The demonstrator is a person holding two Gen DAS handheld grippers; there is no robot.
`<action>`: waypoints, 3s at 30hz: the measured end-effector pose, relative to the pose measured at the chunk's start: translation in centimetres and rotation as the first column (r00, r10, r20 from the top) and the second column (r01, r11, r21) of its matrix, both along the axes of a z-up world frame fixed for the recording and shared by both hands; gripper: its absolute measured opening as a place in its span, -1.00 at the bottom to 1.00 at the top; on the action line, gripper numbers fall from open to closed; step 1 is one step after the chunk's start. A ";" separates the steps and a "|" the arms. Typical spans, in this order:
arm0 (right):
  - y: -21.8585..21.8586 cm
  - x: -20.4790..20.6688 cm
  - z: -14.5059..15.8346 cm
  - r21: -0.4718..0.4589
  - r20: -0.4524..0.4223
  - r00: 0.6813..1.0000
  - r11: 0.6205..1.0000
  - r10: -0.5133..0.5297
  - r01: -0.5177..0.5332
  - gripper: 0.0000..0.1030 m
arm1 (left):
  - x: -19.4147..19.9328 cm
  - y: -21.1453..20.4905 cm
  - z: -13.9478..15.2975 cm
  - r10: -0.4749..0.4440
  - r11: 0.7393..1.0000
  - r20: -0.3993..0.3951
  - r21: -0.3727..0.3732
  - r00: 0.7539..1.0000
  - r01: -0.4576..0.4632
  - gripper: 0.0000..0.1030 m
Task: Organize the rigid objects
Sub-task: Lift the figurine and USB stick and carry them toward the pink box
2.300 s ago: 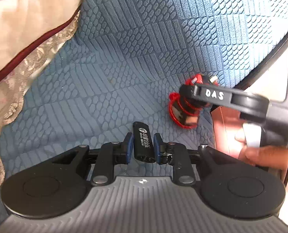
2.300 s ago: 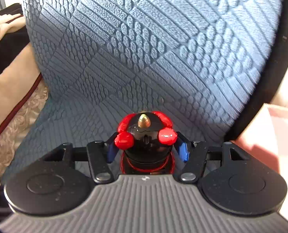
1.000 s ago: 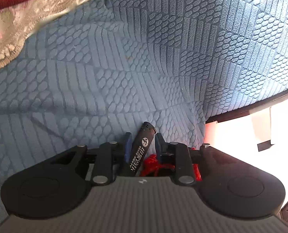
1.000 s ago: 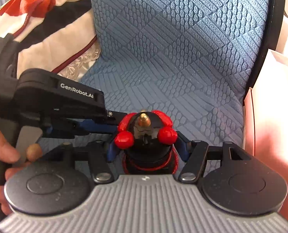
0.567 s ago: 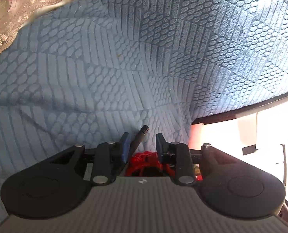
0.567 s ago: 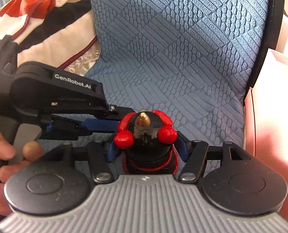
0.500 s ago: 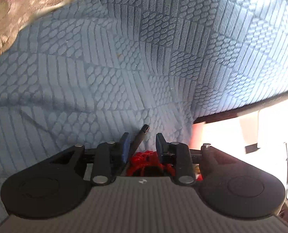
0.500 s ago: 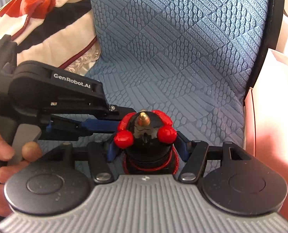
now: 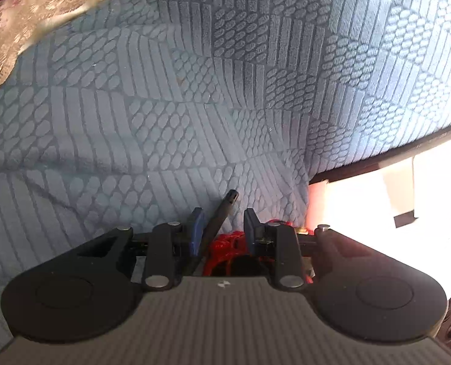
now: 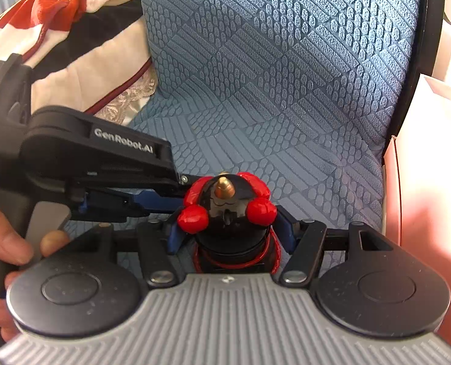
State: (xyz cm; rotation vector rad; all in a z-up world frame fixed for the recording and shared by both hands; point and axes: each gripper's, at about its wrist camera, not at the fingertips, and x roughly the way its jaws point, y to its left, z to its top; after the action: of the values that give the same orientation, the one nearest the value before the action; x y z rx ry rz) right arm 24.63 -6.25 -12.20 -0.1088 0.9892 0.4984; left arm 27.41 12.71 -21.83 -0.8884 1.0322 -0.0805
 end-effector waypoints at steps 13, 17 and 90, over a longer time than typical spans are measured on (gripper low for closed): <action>1.1 -0.7 -2.0 -0.098 -0.027 0.999 0.995 0.019 -0.022 0.22 | 0.5 -1.3 -0.3 -0.065 0.989 0.047 0.136 0.997 0.058 -0.60; 1.7 -1.4 -2.4 -0.119 0.024 1.000 0.993 0.011 -0.008 0.22 | 0.5 -1.6 -0.2 -0.081 0.982 0.053 0.175 0.995 0.070 -0.65; -11.2 -10.9 16.3 0.071 0.218 0.950 0.974 -0.225 0.214 0.10 | -11.3 -12.4 20.0 -0.151 0.957 0.362 0.286 0.920 0.044 -0.80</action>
State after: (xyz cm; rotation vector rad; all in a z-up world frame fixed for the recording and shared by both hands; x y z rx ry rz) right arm 13.76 -17.49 4.12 -0.0118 0.7560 0.2962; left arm 16.11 0.29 -1.81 -0.5385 0.6997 -0.1842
